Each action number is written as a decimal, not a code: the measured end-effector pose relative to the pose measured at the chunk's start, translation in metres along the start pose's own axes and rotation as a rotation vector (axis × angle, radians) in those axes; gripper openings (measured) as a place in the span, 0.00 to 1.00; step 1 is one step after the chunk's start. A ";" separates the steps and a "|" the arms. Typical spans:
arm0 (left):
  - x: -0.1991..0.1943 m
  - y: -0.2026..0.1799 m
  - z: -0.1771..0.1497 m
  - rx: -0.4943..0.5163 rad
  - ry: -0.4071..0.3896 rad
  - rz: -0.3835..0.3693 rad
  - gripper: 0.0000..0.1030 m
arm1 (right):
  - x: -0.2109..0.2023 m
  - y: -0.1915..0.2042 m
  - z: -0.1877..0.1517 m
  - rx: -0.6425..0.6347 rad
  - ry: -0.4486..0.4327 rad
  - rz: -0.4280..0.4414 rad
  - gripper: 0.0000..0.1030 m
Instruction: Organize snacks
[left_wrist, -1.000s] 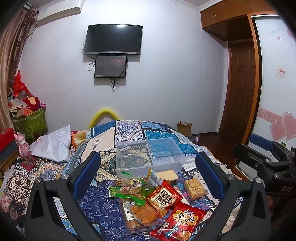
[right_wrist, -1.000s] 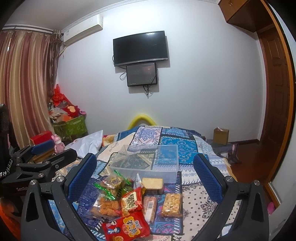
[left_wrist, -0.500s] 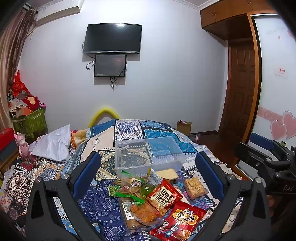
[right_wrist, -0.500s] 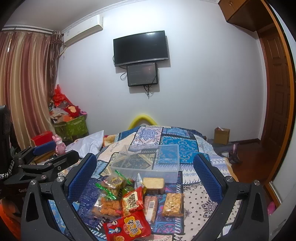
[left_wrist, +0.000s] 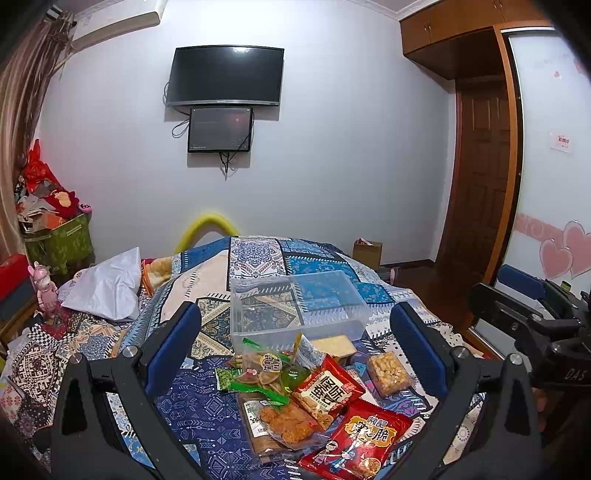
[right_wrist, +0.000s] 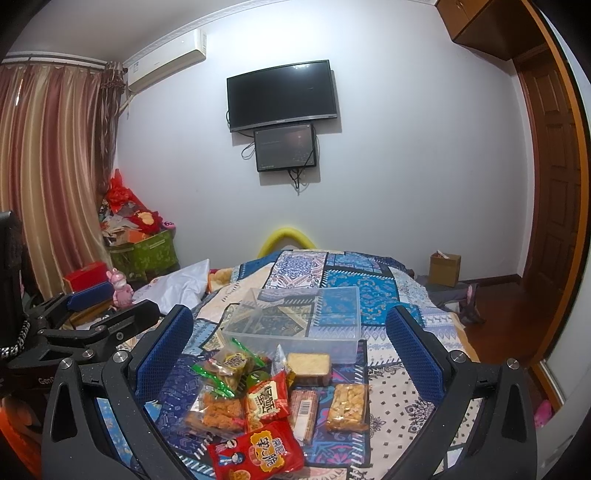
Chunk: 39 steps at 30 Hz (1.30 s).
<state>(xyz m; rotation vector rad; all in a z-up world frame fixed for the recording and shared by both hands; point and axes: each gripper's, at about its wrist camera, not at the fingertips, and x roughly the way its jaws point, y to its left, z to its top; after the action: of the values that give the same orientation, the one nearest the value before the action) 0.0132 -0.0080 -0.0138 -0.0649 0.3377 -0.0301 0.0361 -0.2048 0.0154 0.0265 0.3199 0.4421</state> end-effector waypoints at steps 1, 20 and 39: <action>0.000 0.000 0.000 0.001 0.000 0.000 1.00 | 0.000 0.000 0.000 0.000 0.000 0.000 1.00; 0.009 -0.002 -0.003 0.010 0.010 -0.021 1.00 | 0.011 -0.003 -0.003 0.006 0.030 0.003 1.00; 0.097 0.021 -0.056 -0.031 0.291 -0.019 0.86 | 0.072 -0.038 -0.051 0.041 0.275 -0.067 0.98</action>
<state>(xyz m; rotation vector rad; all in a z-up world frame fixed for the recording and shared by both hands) 0.0870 0.0061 -0.0999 -0.0944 0.6287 -0.0533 0.0977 -0.2111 -0.0583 -0.0053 0.5986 0.3724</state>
